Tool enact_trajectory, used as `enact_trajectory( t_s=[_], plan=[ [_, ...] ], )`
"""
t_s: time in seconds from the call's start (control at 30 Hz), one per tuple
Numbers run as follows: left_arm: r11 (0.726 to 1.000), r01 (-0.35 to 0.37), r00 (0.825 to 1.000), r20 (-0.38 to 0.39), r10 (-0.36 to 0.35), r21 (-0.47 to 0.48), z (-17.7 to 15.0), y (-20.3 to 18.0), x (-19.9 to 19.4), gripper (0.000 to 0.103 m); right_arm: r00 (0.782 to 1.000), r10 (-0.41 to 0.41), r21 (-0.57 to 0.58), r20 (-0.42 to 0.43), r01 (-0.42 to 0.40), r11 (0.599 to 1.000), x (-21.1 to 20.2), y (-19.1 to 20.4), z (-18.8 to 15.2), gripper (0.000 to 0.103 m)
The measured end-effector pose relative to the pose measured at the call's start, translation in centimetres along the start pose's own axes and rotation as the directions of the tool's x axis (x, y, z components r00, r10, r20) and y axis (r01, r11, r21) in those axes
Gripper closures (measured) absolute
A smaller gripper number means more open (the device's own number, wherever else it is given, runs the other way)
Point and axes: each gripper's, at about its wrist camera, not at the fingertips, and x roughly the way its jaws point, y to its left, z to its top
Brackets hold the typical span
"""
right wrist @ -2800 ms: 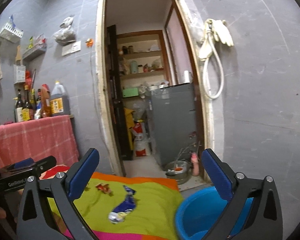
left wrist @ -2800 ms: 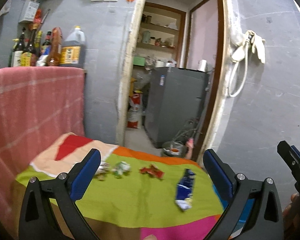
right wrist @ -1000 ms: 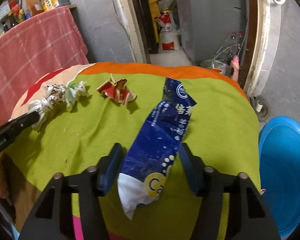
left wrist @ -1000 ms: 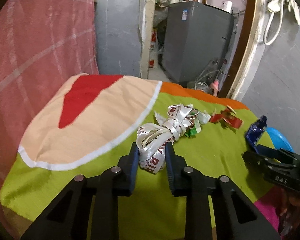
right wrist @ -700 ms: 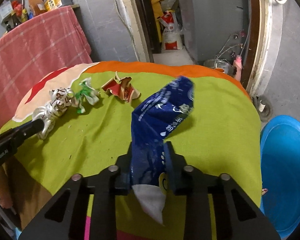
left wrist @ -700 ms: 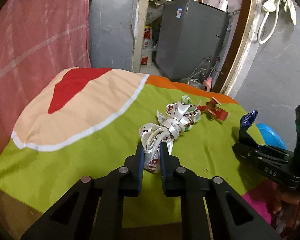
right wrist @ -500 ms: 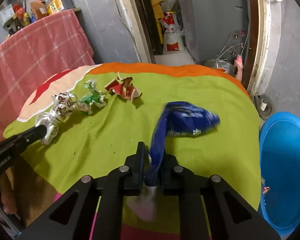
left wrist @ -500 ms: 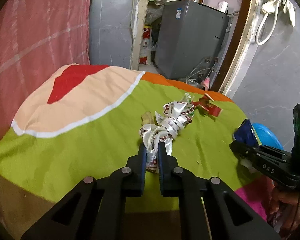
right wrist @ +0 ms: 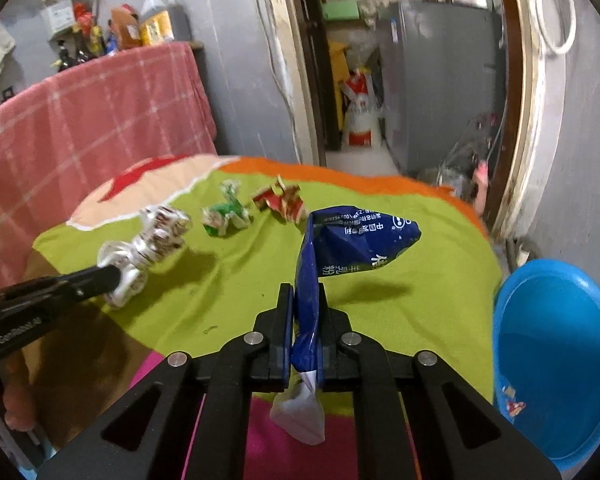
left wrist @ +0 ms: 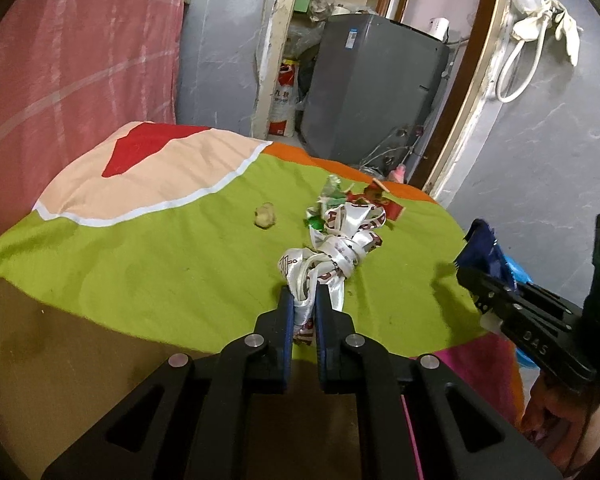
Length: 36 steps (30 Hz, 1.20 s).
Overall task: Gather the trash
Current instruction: 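Carry both items over the blue bucket and open both tools to drop them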
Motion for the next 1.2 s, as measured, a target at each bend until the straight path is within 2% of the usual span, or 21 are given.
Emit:
enact_trajectory(
  t_s=[0.27,0.47,0.67,0.97,1.1,1.2],
  plan=[
    [0.999,0.039,0.995,0.095,-0.040,0.014,0.3,-2.7,-2.0,0.096,0.983,-0.055,-0.078,0.174,0.070,0.994,-4.6,1.2,0.1,0.096],
    [0.995,0.097,0.976,0.194,-0.100,0.026,1.6,-5.6,-3.9,0.096,0.945,-0.124,-0.107,0.303,0.162,0.981,-8.6,1.0,0.3,0.096],
    [0.985,0.163,0.944,0.280,-0.174,0.065,2.6,-9.6,-5.2,0.096,0.897,-0.202,-0.107,0.394,0.263,0.959,-12.1,-0.2,0.5,0.096],
    [0.958,0.245,0.902,0.329,-0.281,0.147,3.2,-16.8,-4.7,0.096,0.830,-0.320,-0.051,0.457,0.384,0.922,-16.2,-4.5,-0.2,0.096],
    [0.944,0.281,0.891,0.317,-0.324,0.175,3.2,-19.9,-3.2,0.096,0.806,-0.378,-0.018,0.456,0.433,0.901,-17.2,-7.4,-0.7,0.096],
    [0.933,0.299,0.892,0.290,-0.348,0.199,3.3,-22.1,-1.8,0.096,0.795,-0.414,0.012,0.443,0.456,0.890,-17.5,-9.5,-1.3,0.096]
  ],
)
